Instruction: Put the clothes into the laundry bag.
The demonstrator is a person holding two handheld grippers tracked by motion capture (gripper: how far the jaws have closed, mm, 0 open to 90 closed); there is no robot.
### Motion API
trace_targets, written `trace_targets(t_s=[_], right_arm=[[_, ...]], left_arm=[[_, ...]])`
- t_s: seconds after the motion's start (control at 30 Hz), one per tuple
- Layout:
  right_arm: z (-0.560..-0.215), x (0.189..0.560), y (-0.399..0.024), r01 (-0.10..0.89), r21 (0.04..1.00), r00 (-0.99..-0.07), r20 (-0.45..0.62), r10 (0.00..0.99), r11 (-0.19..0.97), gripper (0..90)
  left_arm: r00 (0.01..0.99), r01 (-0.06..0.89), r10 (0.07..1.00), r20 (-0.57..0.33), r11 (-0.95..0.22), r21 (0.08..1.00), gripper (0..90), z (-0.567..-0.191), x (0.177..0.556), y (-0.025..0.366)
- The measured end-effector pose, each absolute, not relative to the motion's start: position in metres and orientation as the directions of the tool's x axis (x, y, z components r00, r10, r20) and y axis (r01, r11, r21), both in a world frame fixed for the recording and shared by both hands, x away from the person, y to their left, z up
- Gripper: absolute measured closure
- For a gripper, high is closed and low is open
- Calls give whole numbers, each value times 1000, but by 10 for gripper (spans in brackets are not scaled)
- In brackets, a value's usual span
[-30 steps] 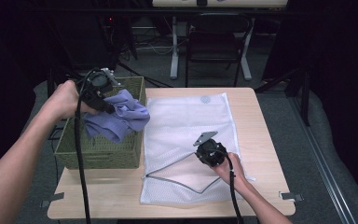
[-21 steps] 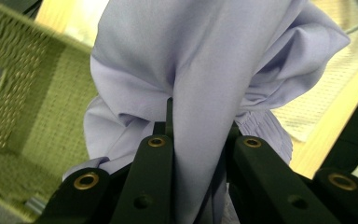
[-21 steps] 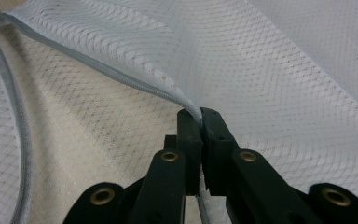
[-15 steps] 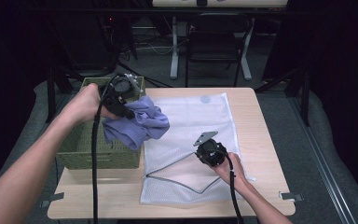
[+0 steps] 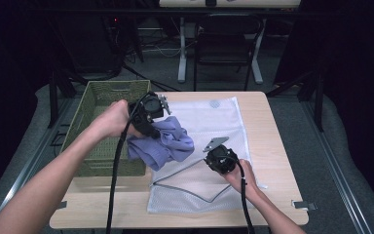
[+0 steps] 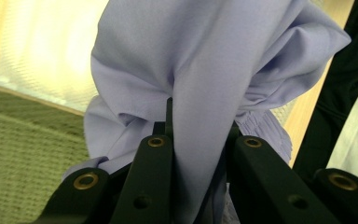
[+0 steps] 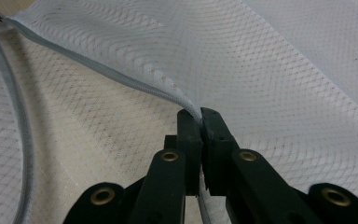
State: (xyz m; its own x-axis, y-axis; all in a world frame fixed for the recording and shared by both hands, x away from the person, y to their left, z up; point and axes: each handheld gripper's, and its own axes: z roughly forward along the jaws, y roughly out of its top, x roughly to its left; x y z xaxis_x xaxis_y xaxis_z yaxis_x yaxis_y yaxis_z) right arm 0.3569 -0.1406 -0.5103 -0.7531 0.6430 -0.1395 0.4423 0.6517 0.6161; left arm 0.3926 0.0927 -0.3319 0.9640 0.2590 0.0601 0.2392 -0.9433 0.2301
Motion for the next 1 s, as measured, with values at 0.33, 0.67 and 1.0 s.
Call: trace_targets(t_s=[0.33, 0.67, 1.0], right_arm=[[-510, 357, -140, 440, 617, -752, -144, 643, 653, 874], [-510, 357, -140, 436, 609, -754, -155, 638, 663, 874], [-510, 357, -140, 438, 605, -753, -157, 639, 665, 874]], left_arm=[[976, 210, 219, 14, -951, 228, 821, -357, 385, 77], [978, 210, 204, -49, -951, 227, 816, -396, 377, 66], [973, 225, 208, -96, -945, 236, 813, -433, 371, 61]])
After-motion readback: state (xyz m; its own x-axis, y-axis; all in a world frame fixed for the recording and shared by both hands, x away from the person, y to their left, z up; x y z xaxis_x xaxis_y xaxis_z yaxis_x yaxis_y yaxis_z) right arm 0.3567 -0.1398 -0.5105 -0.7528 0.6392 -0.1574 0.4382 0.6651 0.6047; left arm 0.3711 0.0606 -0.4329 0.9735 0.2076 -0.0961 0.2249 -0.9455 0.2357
